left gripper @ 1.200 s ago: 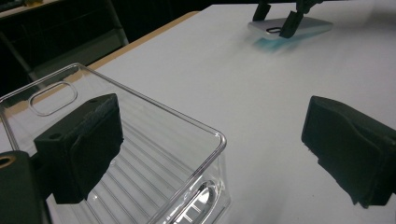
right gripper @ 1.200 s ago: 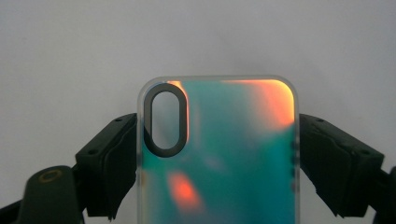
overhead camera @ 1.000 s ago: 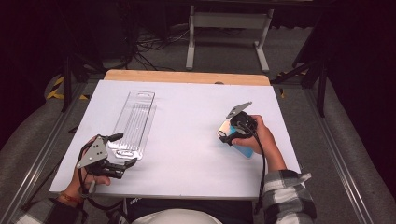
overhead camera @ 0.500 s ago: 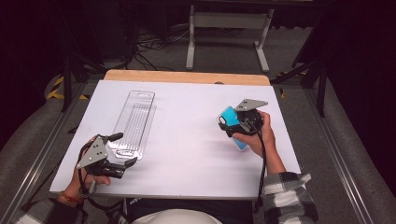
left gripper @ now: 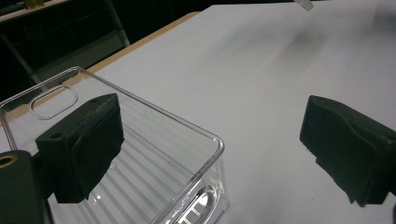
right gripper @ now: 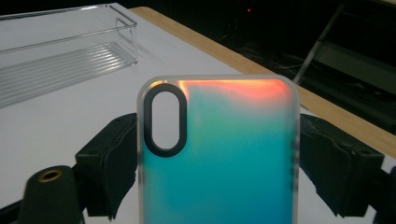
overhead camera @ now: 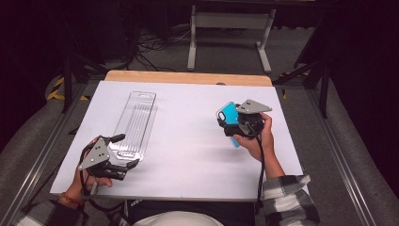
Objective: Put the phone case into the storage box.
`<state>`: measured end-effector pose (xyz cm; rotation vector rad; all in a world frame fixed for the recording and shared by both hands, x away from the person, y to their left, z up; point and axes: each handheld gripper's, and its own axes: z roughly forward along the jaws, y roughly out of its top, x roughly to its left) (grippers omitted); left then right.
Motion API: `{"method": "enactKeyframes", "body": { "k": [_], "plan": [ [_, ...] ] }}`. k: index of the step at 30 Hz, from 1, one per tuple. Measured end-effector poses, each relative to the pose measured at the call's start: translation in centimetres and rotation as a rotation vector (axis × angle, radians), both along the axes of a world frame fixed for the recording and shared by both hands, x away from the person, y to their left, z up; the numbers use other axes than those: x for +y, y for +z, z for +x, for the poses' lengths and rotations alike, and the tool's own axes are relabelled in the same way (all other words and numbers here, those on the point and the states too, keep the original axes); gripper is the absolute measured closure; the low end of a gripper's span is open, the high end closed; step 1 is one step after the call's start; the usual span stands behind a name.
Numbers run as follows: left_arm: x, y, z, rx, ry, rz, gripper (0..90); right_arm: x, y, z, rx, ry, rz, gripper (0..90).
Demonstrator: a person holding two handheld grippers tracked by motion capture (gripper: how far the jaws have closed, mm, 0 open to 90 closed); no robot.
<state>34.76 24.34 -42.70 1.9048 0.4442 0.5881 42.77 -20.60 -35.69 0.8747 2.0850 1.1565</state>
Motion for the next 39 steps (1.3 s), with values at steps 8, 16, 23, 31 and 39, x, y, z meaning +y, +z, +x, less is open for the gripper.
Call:
{"method": "enactKeyframes", "body": {
  "k": [8, 16, 23, 31, 39],
  "plan": [
    [-0.2, 0.0, 0.0, -0.003, -0.006, 0.003, 6.6, 1.0, 0.1, -0.6, -0.041, -0.003, 0.024, 17.4],
    [-0.9, 0.3, 0.1, -0.004, -0.004, -0.011, 7.3, 2.2, 0.2, -1.4, -0.095, -0.009, 0.055, 17.4],
    [-2.8, 1.1, 0.2, -0.003, -0.002, -0.032, 9.7, 3.1, 0.5, -2.1, -0.135, -0.013, 0.107, 17.4],
    [-6.7, 2.0, 0.6, 0.017, -0.066, -0.066, 11.9, 4.6, 0.4, -2.9, -0.16, -0.01, 0.153, 17.4],
    [-10.8, 2.1, 1.3, 0.006, -0.09, -0.039, 14.4, 5.8, 0.3, -3.6, -0.175, 0.0, 0.182, 17.4]
  ]
}}
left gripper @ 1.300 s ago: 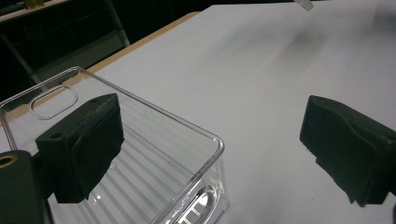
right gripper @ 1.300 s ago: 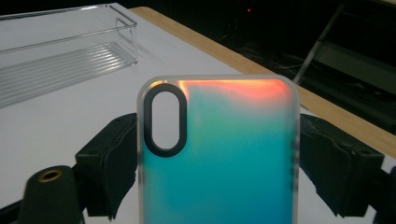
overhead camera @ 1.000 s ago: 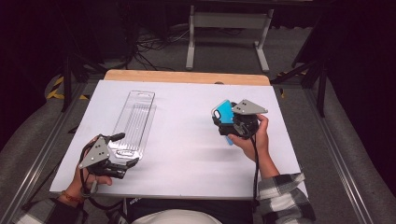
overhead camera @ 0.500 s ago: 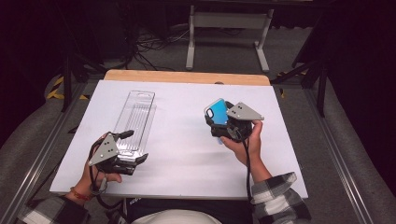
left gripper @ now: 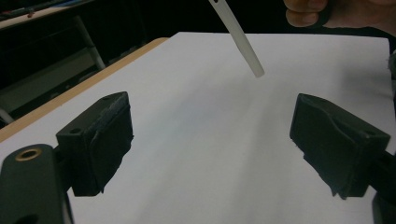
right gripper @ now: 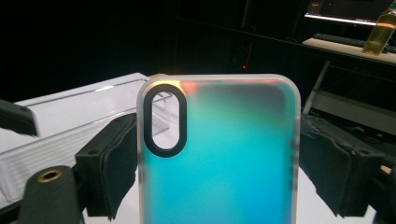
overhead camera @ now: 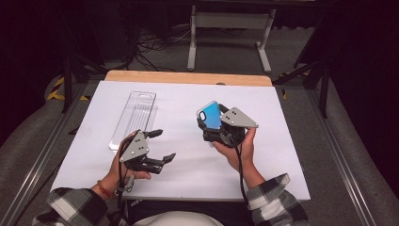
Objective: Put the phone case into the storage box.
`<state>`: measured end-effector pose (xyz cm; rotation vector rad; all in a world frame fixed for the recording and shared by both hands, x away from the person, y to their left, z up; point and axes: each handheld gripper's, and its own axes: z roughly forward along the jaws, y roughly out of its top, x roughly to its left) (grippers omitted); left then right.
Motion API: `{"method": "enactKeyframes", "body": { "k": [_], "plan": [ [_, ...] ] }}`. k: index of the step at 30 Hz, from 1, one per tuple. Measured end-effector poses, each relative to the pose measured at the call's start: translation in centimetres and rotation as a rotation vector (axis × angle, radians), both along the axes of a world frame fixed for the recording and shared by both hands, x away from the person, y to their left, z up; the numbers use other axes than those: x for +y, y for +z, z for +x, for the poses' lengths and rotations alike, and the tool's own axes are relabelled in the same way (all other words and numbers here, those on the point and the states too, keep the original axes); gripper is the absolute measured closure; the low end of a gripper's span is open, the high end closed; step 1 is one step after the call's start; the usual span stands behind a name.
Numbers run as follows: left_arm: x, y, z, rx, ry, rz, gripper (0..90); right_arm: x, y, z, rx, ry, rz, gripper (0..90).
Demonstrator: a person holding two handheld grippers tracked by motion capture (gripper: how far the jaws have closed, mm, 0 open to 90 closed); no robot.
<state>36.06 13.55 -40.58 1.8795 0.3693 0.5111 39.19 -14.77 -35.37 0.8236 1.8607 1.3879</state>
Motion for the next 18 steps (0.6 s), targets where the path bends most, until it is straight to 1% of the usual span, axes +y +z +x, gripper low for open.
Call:
{"method": "enactKeyframes", "body": {
  "k": [1, 3, 4, 6, 9, 11, 12, 15, 16, 17, 18],
  "plan": [
    [-0.4, 0.0, 0.1, 0.003, -0.006, -0.004, 14.6, 0.1, 0.0, -0.1, 0.0, -0.001, 0.002, 17.4],
    [-1.3, 0.1, 0.3, 0.006, 0.008, -0.007, 16.4, 0.4, 0.0, -0.3, -0.002, 0.003, 0.011, 17.4],
    [-1.8, 0.2, 0.5, 0.018, 0.002, -0.024, 17.0, 0.6, 0.0, -0.4, -0.007, 0.008, 0.015, 17.4],
    [-2.4, 0.2, 0.8, 0.036, -0.008, -0.037, 19.2, 0.9, -0.1, -0.6, -0.014, 0.009, 0.019, 17.4],
    [-3.5, 0.2, 1.1, 0.045, -0.01, -0.053, 21.4, 1.4, -0.3, -0.8, -0.012, 0.018, 0.019, 17.4],
    [-3.9, 0.3, 1.3, 0.049, 0.0, -0.059, 25.1, 1.7, -0.4, -0.9, -0.013, 0.027, 0.024, 17.4],
    [-4.3, 0.2, 1.4, 0.061, 0.006, -0.078, 25.9, 1.8, -0.5, -0.9, -0.014, 0.028, 0.027, 17.3],
    [-5.0, 0.1, 1.9, 0.077, 0.024, -0.087, 30.3, 2.1, -0.6, -1.2, -0.022, 0.037, 0.044, 17.3],
    [-5.0, 0.1, 2.0, 0.076, 0.022, -0.089, 32.5, 2.1, -0.7, -1.3, -0.026, 0.036, 0.044, 17.4],
    [-5.2, 0.1, 2.1, 0.066, 0.034, -0.089, 35.2, 2.2, -0.7, -1.3, -0.031, 0.034, 0.049, 17.4],
    [-5.2, 0.1, 2.1, 0.066, 0.034, -0.089, 38.7, 2.2, -0.7, -1.4, -0.029, 0.034, 0.054, 17.4]
  ]
}}
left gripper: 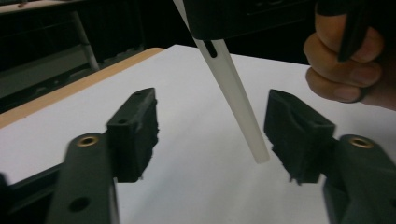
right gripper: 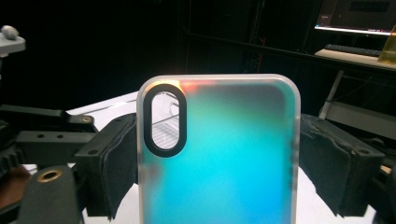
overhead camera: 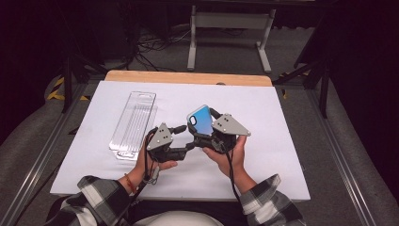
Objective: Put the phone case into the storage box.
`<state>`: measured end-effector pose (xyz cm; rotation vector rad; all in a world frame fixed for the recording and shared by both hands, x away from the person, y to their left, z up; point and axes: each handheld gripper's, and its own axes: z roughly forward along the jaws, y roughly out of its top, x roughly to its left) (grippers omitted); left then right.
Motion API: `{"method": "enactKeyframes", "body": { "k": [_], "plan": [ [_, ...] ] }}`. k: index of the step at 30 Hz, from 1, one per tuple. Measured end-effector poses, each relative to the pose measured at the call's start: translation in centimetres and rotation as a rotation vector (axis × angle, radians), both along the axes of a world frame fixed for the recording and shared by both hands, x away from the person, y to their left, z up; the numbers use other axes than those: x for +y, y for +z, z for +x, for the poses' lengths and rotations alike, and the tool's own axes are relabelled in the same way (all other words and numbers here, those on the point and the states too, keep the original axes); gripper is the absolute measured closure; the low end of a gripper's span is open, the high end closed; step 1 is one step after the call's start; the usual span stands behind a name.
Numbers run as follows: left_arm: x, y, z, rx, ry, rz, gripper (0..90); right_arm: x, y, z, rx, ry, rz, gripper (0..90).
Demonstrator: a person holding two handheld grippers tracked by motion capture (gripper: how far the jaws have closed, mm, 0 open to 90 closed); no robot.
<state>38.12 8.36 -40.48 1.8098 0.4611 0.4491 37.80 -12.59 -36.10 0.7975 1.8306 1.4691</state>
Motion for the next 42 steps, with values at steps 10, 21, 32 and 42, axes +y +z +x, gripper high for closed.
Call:
{"method": "enactKeyframes", "body": {
  "k": [10, 21, 32, 42],
  "plan": [
    [-0.3, 0.4, 0.3, -0.002, -0.002, -0.032, 49.2, 0.3, -0.2, -0.4, -0.023, -0.008, 0.005, 17.3],
    [0.2, 0.8, 0.2, -0.023, 0.006, -0.048, 65.5, 0.6, -0.5, -0.7, -0.04, -0.01, 0.005, 17.3],
    [0.6, 1.0, 0.2, -0.048, 0.019, -0.062, 79.2, 0.9, -0.7, -1.0, -0.057, -0.012, -0.001, 17.4],
    [0.9, 1.1, 0.3, -0.042, -0.015, -0.051, 80.4, 0.8, -0.7, -1.2, -0.038, 0.0, 0.006, 16.9]
  ]
}}
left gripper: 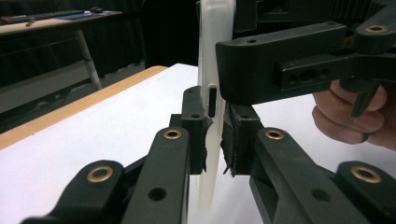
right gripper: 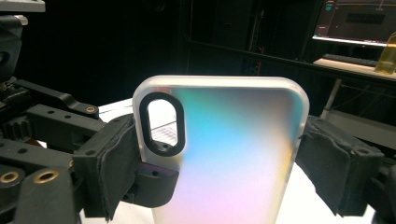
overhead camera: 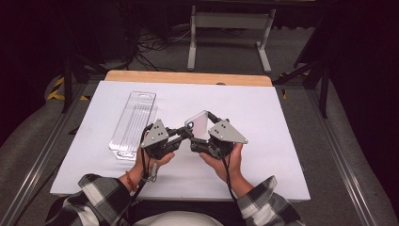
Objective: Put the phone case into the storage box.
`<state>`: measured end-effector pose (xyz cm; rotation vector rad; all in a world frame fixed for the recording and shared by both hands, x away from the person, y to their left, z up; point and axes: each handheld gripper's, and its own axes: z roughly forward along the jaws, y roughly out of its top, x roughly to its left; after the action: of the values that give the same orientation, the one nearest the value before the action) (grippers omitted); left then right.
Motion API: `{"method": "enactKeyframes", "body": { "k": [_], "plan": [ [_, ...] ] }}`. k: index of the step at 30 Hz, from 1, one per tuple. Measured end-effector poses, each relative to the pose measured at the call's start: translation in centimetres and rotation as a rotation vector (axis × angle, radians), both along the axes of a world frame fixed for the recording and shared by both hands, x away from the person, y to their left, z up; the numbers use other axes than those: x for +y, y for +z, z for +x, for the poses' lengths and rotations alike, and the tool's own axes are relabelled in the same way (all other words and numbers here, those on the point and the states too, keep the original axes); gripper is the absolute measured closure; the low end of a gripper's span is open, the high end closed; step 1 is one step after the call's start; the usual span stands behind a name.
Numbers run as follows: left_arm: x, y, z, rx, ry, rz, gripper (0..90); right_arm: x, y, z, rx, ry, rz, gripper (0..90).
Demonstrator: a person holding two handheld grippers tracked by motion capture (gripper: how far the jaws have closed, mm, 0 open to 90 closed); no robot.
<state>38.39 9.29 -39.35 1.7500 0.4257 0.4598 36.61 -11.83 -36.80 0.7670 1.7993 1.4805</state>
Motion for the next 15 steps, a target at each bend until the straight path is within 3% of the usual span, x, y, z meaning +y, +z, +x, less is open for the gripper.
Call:
{"method": "enactKeyframes", "body": {
  "k": [11, 15],
  "plan": [
    [0.23, 0.33, -0.29, -0.009, -0.001, 0.02, 80.7, -0.28, 0.34, -0.36, -0.017, 0.014, -0.024, 14.3],
    [0.54, 0.62, -0.36, -0.038, 0.0, 0.053, 80.8, -0.52, 0.48, -0.59, -0.02, 0.028, -0.042, 14.4]
  ]
}}
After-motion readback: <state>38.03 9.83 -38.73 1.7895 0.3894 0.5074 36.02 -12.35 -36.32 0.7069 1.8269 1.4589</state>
